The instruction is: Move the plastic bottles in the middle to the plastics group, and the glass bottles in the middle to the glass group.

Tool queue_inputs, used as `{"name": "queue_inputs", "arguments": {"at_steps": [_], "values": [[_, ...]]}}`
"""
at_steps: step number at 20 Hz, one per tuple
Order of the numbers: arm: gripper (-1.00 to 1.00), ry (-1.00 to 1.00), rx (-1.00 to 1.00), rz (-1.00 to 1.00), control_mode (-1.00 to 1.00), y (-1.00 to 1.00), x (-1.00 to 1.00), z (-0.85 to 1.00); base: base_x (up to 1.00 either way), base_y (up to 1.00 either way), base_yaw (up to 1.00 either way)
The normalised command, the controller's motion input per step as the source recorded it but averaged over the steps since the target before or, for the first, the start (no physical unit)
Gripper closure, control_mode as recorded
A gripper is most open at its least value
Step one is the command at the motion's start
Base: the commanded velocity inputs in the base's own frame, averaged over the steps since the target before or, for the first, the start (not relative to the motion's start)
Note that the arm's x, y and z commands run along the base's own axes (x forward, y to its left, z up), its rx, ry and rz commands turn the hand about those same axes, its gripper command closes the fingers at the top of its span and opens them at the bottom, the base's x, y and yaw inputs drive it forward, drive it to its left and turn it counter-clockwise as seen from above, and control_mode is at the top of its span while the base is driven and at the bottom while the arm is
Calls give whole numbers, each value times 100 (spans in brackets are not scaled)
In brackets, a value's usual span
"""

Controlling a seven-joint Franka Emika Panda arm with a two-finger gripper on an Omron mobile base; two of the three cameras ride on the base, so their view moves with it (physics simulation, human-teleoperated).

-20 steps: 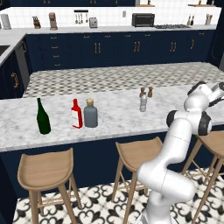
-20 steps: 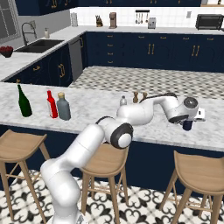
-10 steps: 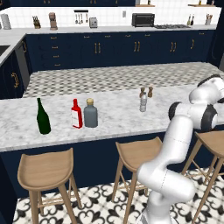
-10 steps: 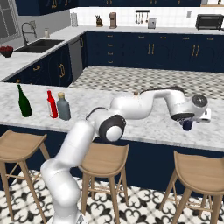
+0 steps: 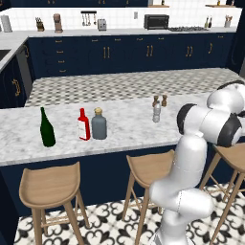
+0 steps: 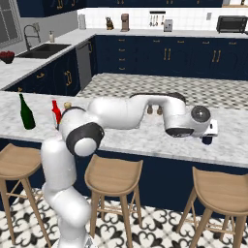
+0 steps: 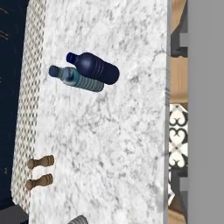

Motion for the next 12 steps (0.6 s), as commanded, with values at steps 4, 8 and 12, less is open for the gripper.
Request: {"name": "queue_inputs", "arguments": {"at_steps": [4, 8, 12], "values": [[-100, 28, -20, 12, -100, 100, 8, 88, 0, 0, 0], [-100, 34, -3, 30, -100, 77, 43, 91, 0, 0, 0], [-100, 40, 4, 40, -100, 50, 76, 77, 0, 0, 0]]}}
